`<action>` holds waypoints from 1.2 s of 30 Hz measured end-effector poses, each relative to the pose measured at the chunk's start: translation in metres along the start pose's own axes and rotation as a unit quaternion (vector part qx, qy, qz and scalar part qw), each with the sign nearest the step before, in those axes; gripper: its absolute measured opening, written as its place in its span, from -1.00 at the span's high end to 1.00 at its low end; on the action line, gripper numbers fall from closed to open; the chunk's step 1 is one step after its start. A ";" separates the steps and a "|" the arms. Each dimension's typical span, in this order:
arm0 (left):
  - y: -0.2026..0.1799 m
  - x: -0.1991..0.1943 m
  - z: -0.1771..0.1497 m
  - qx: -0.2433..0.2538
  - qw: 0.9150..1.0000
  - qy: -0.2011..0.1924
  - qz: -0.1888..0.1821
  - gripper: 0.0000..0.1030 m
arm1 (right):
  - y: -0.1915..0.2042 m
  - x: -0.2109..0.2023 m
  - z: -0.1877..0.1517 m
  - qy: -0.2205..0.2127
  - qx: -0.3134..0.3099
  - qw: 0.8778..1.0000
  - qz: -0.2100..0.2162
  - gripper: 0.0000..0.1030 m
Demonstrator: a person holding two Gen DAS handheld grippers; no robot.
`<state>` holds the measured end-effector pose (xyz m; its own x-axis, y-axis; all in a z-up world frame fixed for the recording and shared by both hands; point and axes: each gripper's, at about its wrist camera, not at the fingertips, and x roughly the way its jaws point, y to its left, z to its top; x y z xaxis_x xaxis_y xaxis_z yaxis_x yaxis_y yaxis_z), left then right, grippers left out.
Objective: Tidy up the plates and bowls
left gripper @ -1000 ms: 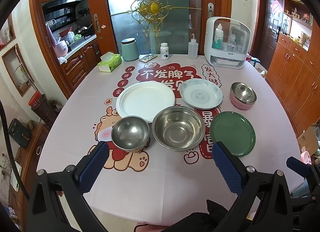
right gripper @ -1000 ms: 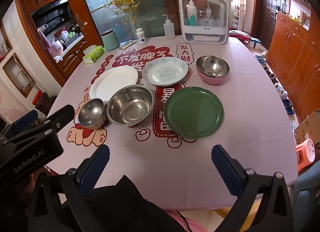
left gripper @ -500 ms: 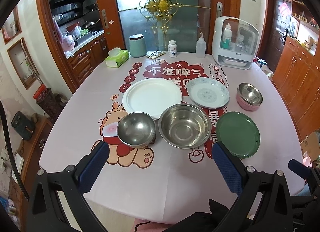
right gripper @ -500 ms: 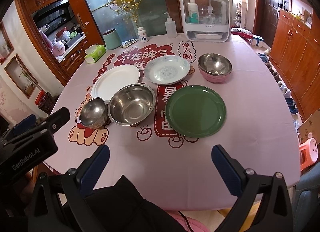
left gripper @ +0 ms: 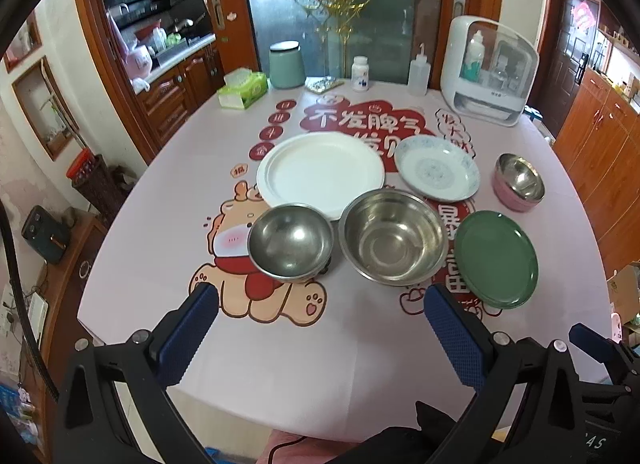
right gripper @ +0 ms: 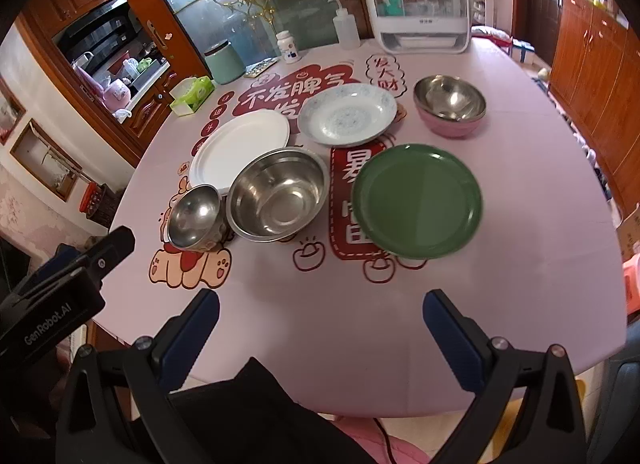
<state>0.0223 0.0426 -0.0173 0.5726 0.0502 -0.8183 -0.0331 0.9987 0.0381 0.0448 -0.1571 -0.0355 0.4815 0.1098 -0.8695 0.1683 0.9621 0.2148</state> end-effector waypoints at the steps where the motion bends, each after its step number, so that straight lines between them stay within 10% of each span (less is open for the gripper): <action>1: 0.004 0.005 0.001 -0.002 1.000 0.006 -0.002 -0.98 | 0.002 0.003 0.001 0.003 0.003 1.000 0.002 -0.98; 36: 0.135 0.186 0.143 -0.017 0.996 0.090 -0.002 -0.98 | 0.047 0.113 0.142 -0.042 0.095 0.994 -0.042 -0.96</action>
<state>0.2417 0.1878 -0.0822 0.4166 0.0418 -0.9081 -0.0602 0.9980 0.0183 0.2293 -0.1347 -0.0600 0.5278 0.0030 -0.8494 0.3666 0.9013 0.2310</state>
